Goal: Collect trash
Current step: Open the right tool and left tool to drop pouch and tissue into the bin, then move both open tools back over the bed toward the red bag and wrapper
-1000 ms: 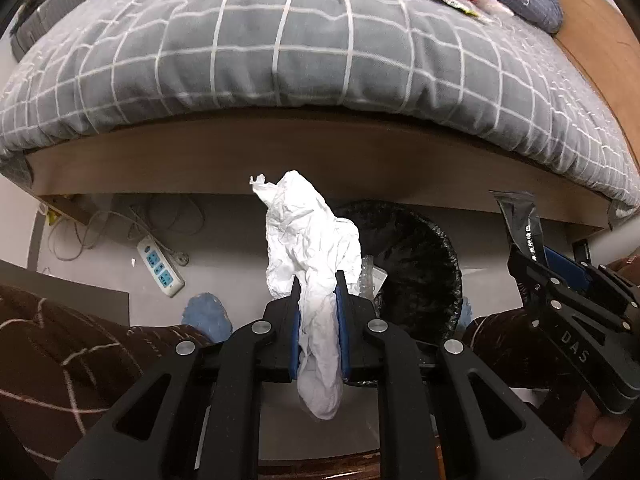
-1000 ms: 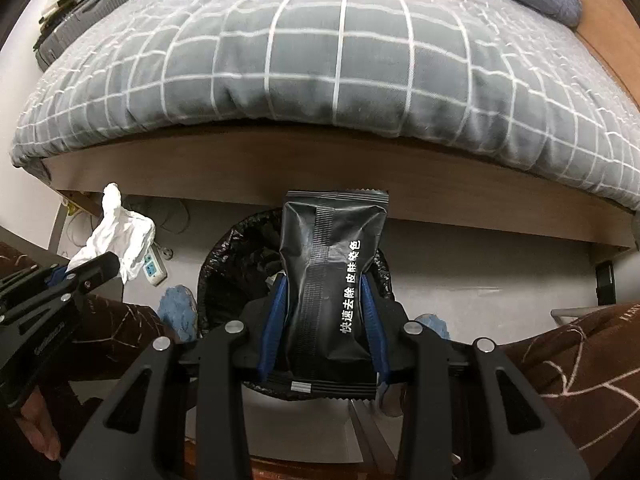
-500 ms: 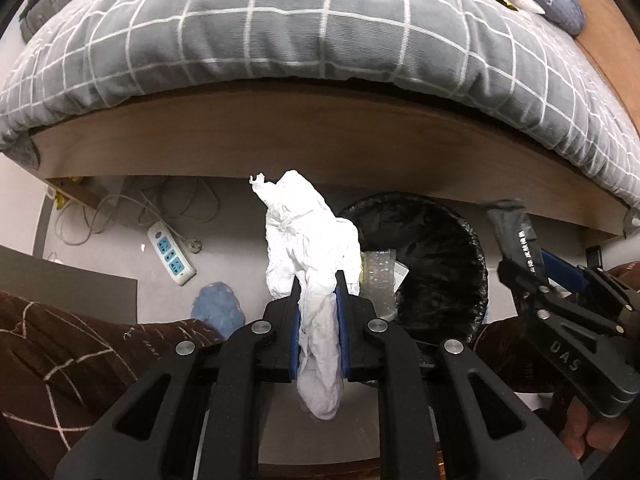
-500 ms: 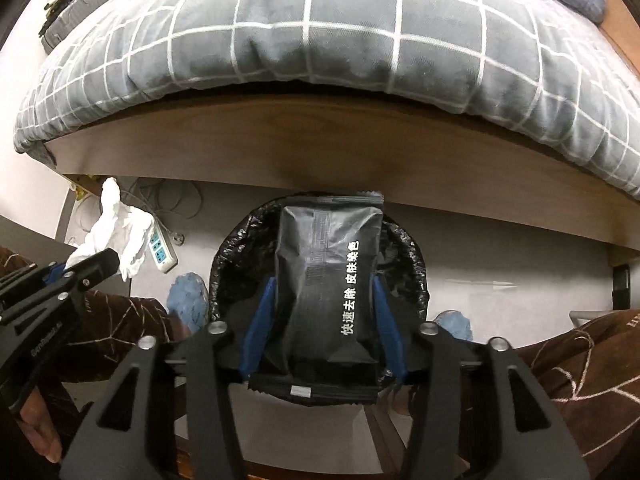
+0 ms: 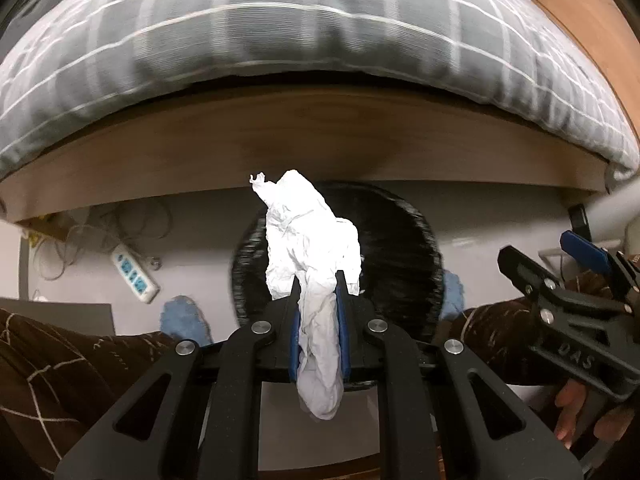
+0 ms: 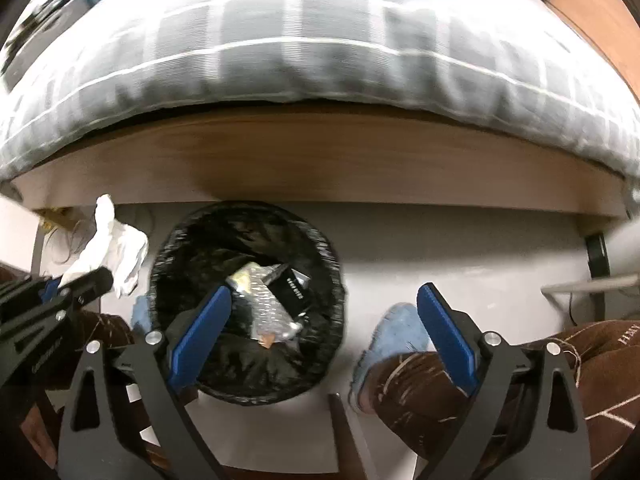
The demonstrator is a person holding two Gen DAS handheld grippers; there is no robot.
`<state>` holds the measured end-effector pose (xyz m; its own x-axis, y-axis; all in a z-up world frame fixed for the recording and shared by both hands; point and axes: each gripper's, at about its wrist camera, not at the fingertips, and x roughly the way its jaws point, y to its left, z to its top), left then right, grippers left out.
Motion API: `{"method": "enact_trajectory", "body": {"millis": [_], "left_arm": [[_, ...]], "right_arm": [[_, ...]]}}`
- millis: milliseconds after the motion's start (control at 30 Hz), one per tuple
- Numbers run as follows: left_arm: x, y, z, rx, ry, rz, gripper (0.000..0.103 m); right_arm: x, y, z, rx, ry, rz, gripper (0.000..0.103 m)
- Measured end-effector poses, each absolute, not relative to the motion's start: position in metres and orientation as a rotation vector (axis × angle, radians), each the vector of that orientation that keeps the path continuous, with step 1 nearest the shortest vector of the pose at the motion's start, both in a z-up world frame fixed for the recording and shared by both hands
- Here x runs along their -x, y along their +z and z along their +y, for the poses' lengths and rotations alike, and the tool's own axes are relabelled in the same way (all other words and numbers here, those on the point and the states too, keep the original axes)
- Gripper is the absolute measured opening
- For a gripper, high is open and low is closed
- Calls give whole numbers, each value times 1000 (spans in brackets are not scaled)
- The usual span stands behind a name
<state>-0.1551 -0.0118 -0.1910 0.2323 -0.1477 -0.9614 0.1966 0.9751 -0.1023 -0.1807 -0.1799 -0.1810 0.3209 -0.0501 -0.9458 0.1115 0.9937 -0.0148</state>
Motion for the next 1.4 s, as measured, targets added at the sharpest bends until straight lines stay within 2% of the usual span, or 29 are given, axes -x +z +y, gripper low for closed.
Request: {"method": "enact_trajectory", "body": {"millis": [133, 500, 600, 667, 833, 1167, 1400], "left_arm": [[155, -194, -35, -79, -262, 1324, 14], [160, -198, -57, -124, -288, 1329, 16], [160, -202, -52, -136, -277, 1329, 29], [161, -205, -48, -137, -274, 1334, 45], [161, -200, -32, -134, -231, 1304, 71], [154, -160, 4, -91, -144, 1189, 95], [147, -136, 33, -58, -92, 1124, 97]], "right_arm": [[185, -174, -203, -88, -161, 1220, 94], [189, -174, -215, -93, -202, 1221, 95], [189, -170, -214, -89, -198, 1215, 95], [188, -170, -211, -83, -192, 1219, 95], [186, -160, -197, -57, -169, 1190, 95], [176, -128, -168, -26, -110, 1103, 95], [161, -104, -157, -37, -81, 1048, 95]]}}
